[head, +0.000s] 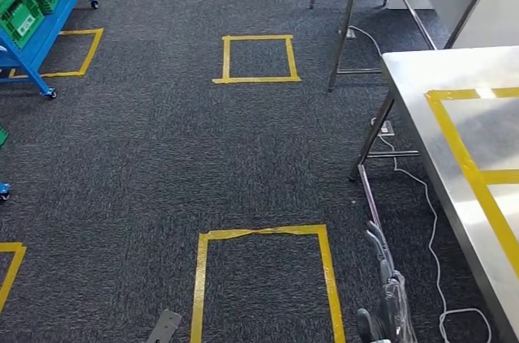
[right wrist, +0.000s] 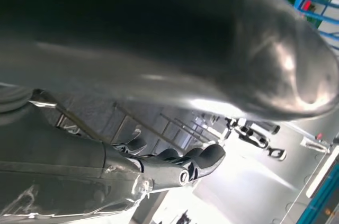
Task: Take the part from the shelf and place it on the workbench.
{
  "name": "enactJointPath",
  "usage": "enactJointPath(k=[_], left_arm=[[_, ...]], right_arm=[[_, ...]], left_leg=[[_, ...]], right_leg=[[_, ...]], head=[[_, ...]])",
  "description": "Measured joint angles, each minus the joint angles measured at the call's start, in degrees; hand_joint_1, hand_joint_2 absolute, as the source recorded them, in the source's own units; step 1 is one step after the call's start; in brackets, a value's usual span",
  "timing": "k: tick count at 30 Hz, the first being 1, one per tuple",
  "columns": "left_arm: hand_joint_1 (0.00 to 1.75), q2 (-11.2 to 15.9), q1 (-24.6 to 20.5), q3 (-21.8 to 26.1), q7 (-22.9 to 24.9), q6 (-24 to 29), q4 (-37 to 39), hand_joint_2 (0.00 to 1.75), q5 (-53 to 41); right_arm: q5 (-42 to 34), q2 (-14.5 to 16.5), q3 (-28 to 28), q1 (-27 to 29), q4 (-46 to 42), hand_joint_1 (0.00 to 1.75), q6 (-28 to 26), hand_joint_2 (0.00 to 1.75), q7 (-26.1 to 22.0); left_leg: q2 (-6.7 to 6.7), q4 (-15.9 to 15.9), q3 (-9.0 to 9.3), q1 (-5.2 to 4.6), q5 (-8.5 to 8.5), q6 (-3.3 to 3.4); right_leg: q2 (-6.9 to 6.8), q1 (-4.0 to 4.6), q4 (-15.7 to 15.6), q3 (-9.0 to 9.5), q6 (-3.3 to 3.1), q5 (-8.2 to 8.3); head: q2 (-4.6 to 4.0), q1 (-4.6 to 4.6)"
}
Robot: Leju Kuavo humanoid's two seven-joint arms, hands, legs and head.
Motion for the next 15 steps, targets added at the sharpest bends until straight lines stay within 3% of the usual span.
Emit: enactJointPath(k=[1,2,3,4,5,7,9,10,11,12,14,15], left_arm=[[0.00,0.0,0.0,0.0,0.0,0.0,0.0,0.00,0.0],[0.00,0.0,-0.1,0.0,0.0,0.0,0.0,0.00,0.0],[0.00,0.0,-0.1,0.0,0.0,0.0,0.0,0.00,0.0],[0.00,0.0,0.0,0.0,0.0,0.0,0.0,0.00,0.0],[0.00,0.0,-0.1,0.0,0.0,0.0,0.0,0.00,0.0],[0.00,0.0,-0.1,0.0,0.0,0.0,0.0,0.00,-0.1],[0.00,0.0,-0.1,0.0,0.0,-0.1,0.0,0.00,-0.2],[0.00,0.0,0.0,0.0,0.0,-0.1,0.0,0.00,-0.2],[0.00,0.0,0.0,0.0,0.0,-0.1,0.0,0.00,-0.2],[0.00,0.0,0.0,0.0,0.0,-0.2,0.0,0.00,-0.2],[0.00,-0.2,0.0,0.0,0.0,-0.2,0.0,0.00,-0.3],[0.00,-0.3,0.0,0.0,0.0,-0.2,0.0,0.00,-0.3]], right_arm=[[0.1,0.0,0.0,0.0,0.0,0.00,0.0,0.00,0.0],[0.2,0.0,0.0,0.0,0.0,0.00,0.1,0.00,0.0],[0.3,0.0,0.0,-0.1,0.0,0.00,0.1,0.00,0.0],[0.4,0.0,0.0,-0.2,0.1,0.00,0.1,0.00,0.0],[0.5,0.0,0.0,-0.2,0.1,0.00,0.1,0.00,0.0],[0.8,0.0,-0.1,-0.1,0.2,0.00,0.0,0.00,0.1],[1.2,0.0,-0.1,0.1,0.4,0.00,-0.2,0.00,0.1],[1.3,0.0,-0.1,0.1,0.4,0.00,-0.3,0.00,0.1],[1.4,0.0,-0.1,0.1,0.5,0.00,-0.3,0.00,0.1],[1.4,0.0,-0.1,0.1,0.5,0.00,-0.4,0.00,0.1],[1.4,0.0,-0.2,0.1,0.6,0.00,-0.4,0.00,0.1],[1.4,0.0,-0.3,0.1,0.6,0.00,-0.4,0.00,0.1]], left_leg=[[0.15,-0.6,0.35,-0.10,-0.55,0.60],[-0.63,-0.8,0.37,-0.03,-1.08,1.33],[-1.50,-0.9,0.56,0.09,-1.55,1.87],[-2.34,-1.0,0.83,0.19,-1.84,2.26],[-3.20,-1.0,1.25,0.26,-2.17,2.50],[-4.84,-1.0,2.16,0.21,-2.80,2.75],[-6.59,-1.0,3.34,0.07,-3.51,2.84],[-7.53,-1.0,4.12,0.02,-4.00,2.92],[-8.53,-1.0,4.99,0.01,-4.60,2.98],[-9.50,-1.0,5.88,0.03,-5.24,2.98],[-11.28,-0.9,7.11,0.07,-6.45,2.76],[-12.06,-0.9,7.31,0.11,-6.96,2.52]], right_leg=[[-0.47,0.16,0.2,0.44,0.37,-0.34],[-0.83,0.17,0.3,0.90,0.65,-0.60],[-0.59,0.06,0.7,1.11,0.92,-0.80],[0.53,-0.16,1.9,0.74,1.16,-1.18],[1.92,-0.32,4.1,-0.59,1.32,-1.93],[4.47,-0.38,11.6,-5.58,1.26,-4.14],[5.21,0.01,17.6,-11.17,0.54,-5.94],[5.50,0.29,18.0,-12.99,0.11,-5.81],[5.95,0.55,16.5,-13.91,-0.25,-4.48],[6.67,0.73,13.5,-14.07,-0.47,-1.79],[9.13,0.79,7.2,-13.84,-0.69,5.15],[9.99,0.79,5.5,-13.63,-0.82,7.62]], head=[[0.00,0.07],[0.00,0.21],[0.00,0.36],[0.00,0.41],[0.00,0.49],[0.00,0.65],[0.00,0.71],[0.00,0.72],[0.00,0.70],[0.00,0.71],[0.00,0.83],[0.00,0.87]])
